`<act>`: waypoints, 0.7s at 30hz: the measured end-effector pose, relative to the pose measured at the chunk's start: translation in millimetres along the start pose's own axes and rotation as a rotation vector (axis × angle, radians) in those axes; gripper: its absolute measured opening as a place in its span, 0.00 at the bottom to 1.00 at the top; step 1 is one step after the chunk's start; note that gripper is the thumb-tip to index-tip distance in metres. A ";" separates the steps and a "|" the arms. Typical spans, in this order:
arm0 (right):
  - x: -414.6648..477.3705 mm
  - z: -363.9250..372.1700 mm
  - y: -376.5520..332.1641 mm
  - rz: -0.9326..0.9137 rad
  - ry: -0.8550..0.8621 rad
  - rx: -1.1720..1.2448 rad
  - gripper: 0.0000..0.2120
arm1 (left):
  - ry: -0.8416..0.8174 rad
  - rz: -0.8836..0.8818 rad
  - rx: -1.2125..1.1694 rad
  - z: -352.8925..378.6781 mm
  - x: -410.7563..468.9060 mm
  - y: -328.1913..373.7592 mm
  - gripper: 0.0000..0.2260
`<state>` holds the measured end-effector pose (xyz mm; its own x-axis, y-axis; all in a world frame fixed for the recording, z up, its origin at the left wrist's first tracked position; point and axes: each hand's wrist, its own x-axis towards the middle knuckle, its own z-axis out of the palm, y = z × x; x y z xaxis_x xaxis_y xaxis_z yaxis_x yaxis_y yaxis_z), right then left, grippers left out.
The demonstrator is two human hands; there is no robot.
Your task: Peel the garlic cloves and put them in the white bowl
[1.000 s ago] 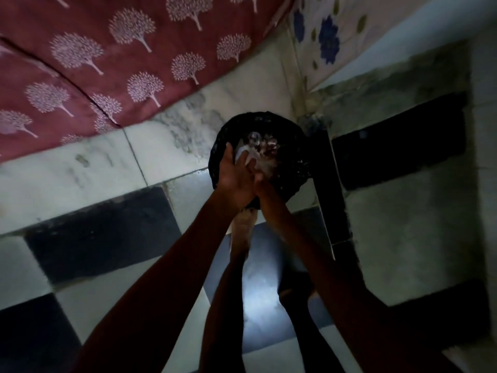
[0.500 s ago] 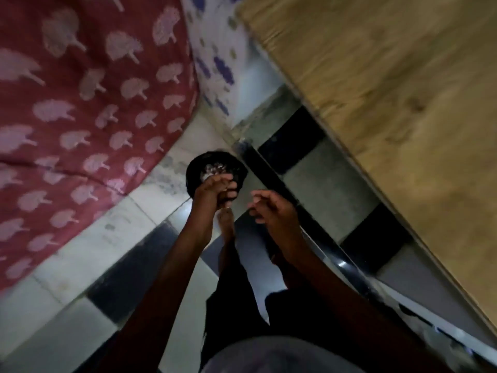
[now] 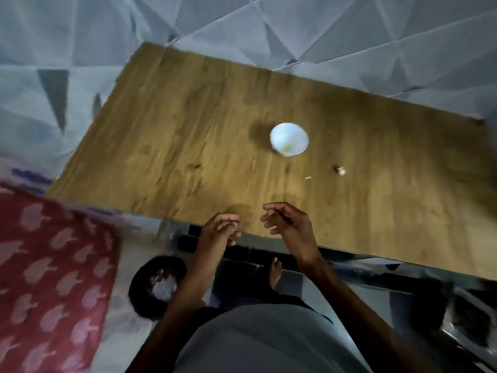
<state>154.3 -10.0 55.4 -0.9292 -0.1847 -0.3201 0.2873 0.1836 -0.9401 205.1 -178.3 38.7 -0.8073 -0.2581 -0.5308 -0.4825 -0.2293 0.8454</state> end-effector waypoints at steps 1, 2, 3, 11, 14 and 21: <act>6.9 -22.3 -1.1 -0.005 0.029 0.016 0.09 | -0.024 0.028 0.029 25.4 8.6 6.4 0.09; 13.4 -40.5 -2.3 -0.007 0.050 0.025 0.09 | -0.041 0.060 0.057 47.1 16.7 11.2 0.08; 19.4 -54.3 -2.9 -0.005 0.065 0.033 0.09 | -0.054 0.091 0.092 63.9 24.2 14.5 0.07; 73.8 -150.7 -5.1 0.011 0.148 0.032 0.08 | -0.047 0.461 0.633 184.4 112.5 11.9 0.10; 88.0 -167.9 -2.0 0.038 0.169 0.024 0.08 | -0.072 0.614 0.813 209.3 135.2 -0.3 0.14; 112.7 -185.5 -3.9 0.035 0.201 0.007 0.08 | -0.117 0.560 1.014 219.3 148.8 -14.3 0.18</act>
<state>5.3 147.5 44.8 -0.9462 0.0180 -0.3231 0.3210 0.1793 -0.9299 17.4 -7.6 -39.1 -0.9945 0.0145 -0.1035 -0.0564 0.7591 0.6485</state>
